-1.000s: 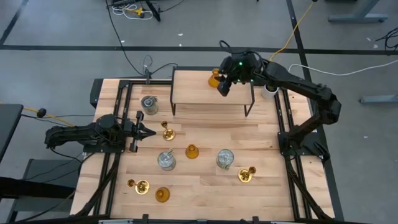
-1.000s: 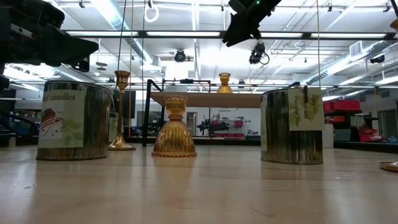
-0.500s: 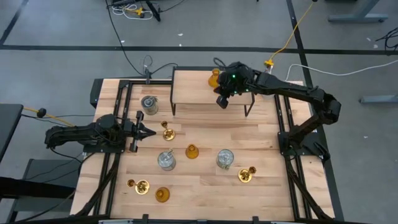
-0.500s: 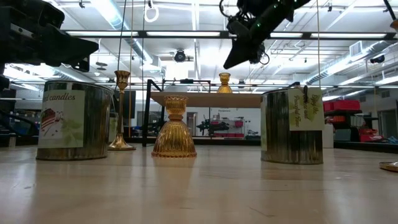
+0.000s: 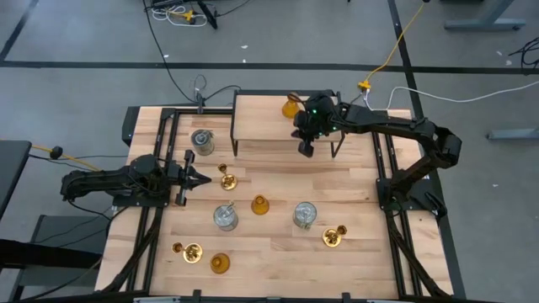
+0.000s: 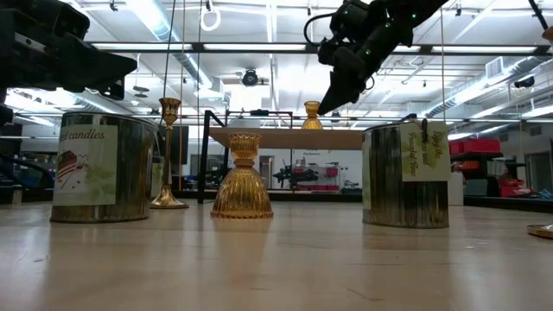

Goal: Pick & Place candle stick holders
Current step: Put the top orange glass candle holder on the shelf

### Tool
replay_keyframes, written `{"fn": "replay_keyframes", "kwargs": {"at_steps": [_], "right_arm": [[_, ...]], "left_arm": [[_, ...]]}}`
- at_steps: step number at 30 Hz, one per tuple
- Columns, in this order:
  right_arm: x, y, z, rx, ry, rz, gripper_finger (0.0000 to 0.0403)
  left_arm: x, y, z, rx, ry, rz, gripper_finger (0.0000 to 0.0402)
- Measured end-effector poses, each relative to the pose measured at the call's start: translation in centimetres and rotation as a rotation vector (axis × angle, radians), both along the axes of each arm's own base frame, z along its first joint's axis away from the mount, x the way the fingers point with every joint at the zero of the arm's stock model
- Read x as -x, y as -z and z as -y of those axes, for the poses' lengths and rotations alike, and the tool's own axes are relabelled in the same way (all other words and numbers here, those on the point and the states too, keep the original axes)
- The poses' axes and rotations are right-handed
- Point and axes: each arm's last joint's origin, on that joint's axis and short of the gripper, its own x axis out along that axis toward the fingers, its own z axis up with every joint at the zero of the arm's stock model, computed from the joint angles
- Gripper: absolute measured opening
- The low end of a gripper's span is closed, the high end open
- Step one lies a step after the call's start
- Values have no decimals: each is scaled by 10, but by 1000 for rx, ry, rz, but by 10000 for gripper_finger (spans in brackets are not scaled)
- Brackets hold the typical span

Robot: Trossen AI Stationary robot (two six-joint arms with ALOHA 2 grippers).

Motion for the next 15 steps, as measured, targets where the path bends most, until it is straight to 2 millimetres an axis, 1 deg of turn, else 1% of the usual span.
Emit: {"fn": "replay_keyframes", "kwargs": {"at_steps": [9,13,15], "right_arm": [[0,0,1,36,-12,-6,2],[1,0,3,91,35,-32,2],[1,0,4,122,28,-45,2]], "left_arm": [[0,0,0,0,0,-1,18],[0,0,0,0,0,0,18],[0,0,0,0,0,-1,18]]}}
